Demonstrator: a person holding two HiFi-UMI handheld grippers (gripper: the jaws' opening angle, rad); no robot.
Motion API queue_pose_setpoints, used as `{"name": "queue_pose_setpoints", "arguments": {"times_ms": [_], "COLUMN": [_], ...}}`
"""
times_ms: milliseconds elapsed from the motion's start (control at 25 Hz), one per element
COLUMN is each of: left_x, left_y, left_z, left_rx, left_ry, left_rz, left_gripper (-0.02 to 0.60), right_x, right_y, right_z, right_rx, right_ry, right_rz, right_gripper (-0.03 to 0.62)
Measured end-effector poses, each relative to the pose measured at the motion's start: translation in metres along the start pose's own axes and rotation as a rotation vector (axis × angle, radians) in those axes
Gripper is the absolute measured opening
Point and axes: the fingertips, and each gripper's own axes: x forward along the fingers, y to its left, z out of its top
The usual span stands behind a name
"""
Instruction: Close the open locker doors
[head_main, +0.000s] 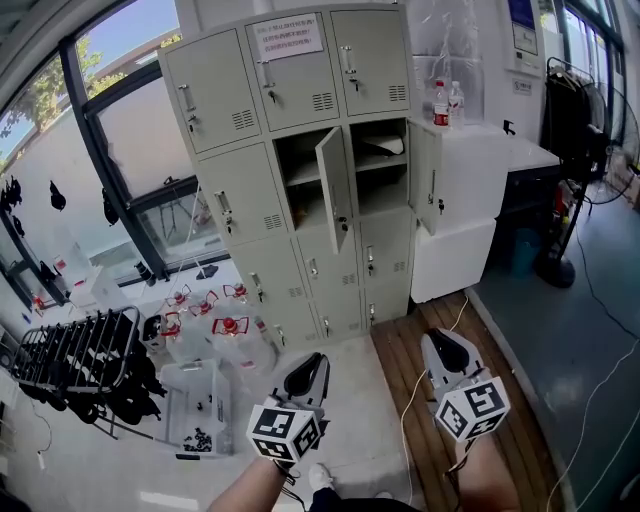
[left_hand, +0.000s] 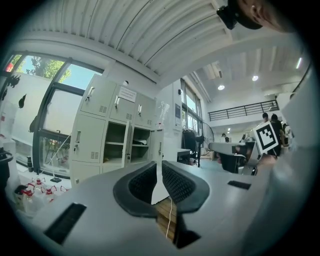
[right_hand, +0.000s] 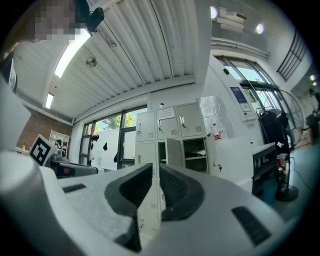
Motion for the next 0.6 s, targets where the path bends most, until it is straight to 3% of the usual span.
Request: {"name": "queue_pose_setpoints", "arguments": {"times_ms": [120, 400, 600], "left_x": [0.002, 0.017, 0.029], "left_y": [0.014, 0.055, 0.093], "left_z": [0.001, 0.003, 0.005], "left_rx": [0.004, 0.025, 0.016], "left_ry": [0.004, 0.014, 0.013], "left_rz": [-0.003, -0.005, -0.013], "left_gripper": [0.065, 0.229, 0.256], "right_x": [0.014, 0.055, 0.09], "right_y": [0.008, 0.026, 0.033], "right_z": [-0.003, -0.007, -0.005], "right_rx": [-0.002, -0.018, -0.038], "right_ry": [0.012, 0.027, 0.016], "right_rz": [0.01, 0.03, -0.01], "right_gripper": [0.072, 0.143, 0.166]}}
